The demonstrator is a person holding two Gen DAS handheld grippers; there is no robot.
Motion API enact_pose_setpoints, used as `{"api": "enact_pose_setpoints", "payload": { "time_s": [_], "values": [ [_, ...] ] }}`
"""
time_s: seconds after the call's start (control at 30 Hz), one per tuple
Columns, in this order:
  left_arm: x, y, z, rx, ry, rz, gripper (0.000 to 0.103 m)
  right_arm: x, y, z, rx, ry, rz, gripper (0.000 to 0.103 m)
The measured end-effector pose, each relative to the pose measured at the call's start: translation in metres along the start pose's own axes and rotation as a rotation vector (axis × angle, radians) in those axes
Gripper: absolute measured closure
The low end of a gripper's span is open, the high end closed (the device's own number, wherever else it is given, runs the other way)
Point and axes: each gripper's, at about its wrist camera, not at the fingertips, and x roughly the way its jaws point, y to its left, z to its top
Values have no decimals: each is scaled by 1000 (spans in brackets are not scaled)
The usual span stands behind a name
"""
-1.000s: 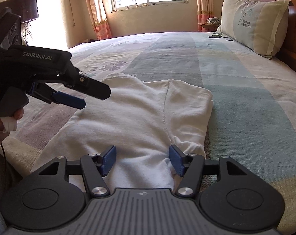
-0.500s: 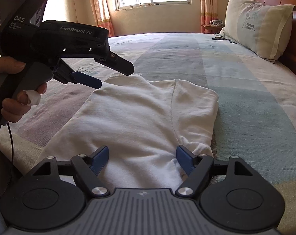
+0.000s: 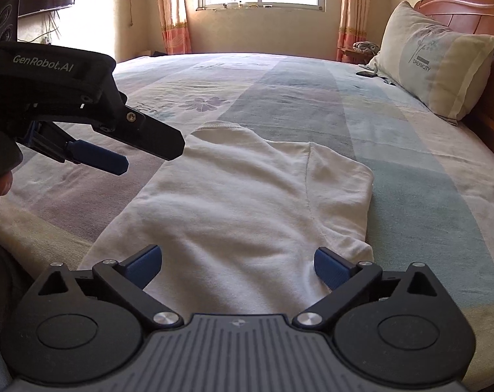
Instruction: Fold clothes
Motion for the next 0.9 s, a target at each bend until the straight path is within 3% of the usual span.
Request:
{"api": "enact_pose_setpoints", "payload": {
  "time_s": [0.2, 0.43, 0.9],
  "values": [
    [-15, 17, -8, -49, -17, 15, 12, 7, 19, 18, -21, -13, 31, 0],
    [-35, 33, -15, -73, -49, 24, 12, 40, 26, 26, 46, 41, 30, 0],
    [-30, 38, -19, -98, -41, -12, 12, 21, 26, 13, 120, 89, 23, 0]
  ]
}}
